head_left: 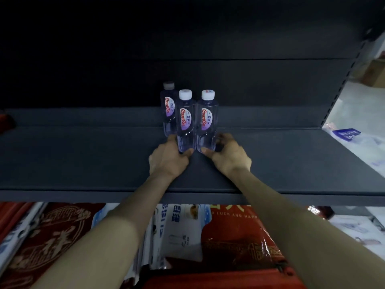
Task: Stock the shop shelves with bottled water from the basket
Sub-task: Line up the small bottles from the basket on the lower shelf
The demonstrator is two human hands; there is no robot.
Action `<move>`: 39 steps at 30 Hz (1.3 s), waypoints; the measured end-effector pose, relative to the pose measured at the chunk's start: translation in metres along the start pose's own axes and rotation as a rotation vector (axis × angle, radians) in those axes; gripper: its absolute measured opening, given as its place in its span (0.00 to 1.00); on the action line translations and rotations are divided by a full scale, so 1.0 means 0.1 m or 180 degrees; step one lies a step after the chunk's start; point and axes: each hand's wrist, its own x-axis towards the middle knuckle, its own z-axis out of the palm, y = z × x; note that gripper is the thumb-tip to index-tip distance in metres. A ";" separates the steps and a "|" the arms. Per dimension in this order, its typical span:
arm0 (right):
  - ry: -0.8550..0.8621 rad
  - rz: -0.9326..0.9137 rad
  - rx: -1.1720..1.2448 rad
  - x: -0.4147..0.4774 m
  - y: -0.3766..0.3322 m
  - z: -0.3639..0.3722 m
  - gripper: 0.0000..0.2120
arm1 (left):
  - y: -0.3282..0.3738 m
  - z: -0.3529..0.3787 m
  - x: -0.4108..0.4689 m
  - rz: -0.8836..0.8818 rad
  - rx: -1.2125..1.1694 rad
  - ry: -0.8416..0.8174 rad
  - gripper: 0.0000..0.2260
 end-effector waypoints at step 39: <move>-0.0730 -0.0700 0.0058 -2.50 0.70 -0.89 0.14 | 0.33 -0.49 -2.54 -0.0662 -0.1928 -0.1170 0.30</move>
